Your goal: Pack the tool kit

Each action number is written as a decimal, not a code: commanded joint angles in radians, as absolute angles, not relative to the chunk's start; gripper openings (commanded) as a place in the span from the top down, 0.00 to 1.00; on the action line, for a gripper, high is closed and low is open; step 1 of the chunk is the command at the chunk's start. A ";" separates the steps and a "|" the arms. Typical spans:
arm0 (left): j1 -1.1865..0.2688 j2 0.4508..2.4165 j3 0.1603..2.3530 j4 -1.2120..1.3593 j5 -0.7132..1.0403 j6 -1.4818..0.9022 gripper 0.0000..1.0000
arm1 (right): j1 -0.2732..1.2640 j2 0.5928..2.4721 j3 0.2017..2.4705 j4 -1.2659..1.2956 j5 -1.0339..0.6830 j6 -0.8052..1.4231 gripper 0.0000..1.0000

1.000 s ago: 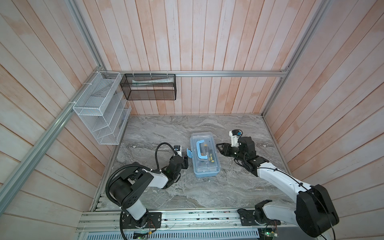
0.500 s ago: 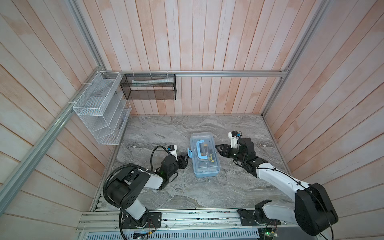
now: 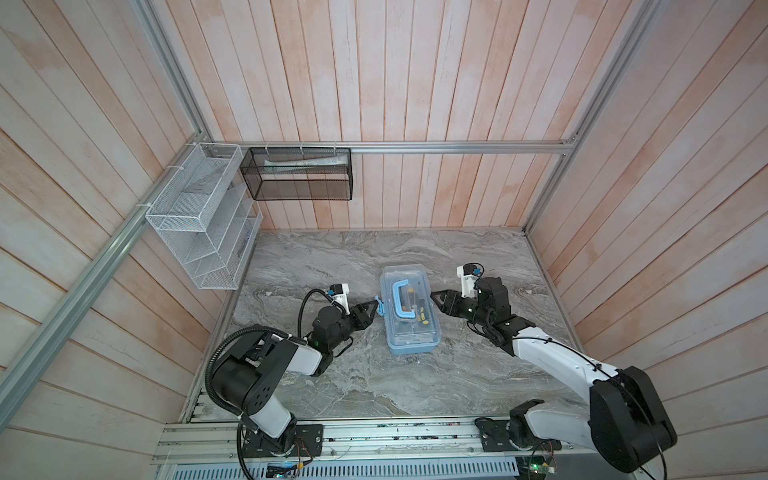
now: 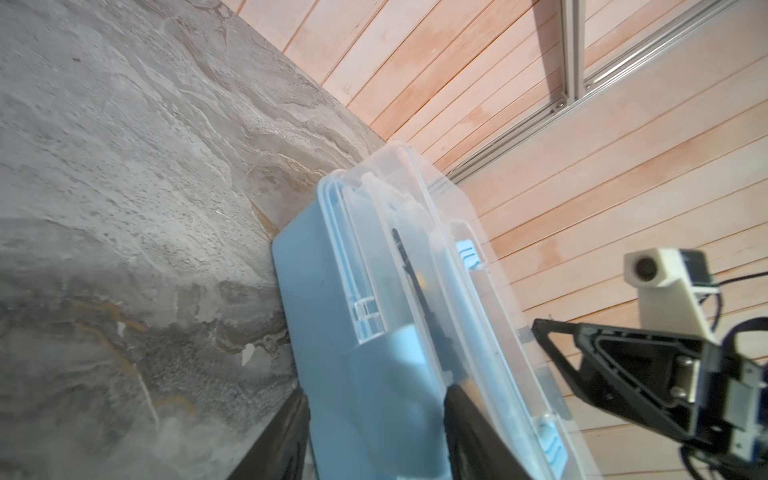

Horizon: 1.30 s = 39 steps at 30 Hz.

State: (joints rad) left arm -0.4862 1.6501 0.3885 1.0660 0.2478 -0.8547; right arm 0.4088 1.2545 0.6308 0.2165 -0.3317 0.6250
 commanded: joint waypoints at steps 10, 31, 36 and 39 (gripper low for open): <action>-0.394 2.024 0.451 1.649 0.616 -1.262 0.61 | 0.410 1.281 0.625 0.234 -0.376 0.615 0.54; -0.392 1.731 0.482 1.115 0.602 -0.985 0.60 | 0.410 1.325 0.643 0.229 -0.371 0.607 0.54; -0.394 1.727 0.483 1.072 0.588 -0.957 0.64 | 0.410 1.314 0.646 0.216 -0.361 0.601 0.54; -0.396 1.713 0.495 1.022 0.574 -0.930 0.67 | 0.410 1.302 0.640 0.219 -0.354 0.606 0.54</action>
State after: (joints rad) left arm -0.3931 1.7409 0.4706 1.0866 0.5781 -0.9855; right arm 0.4088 1.3148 0.6308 0.2169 -0.3645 0.6201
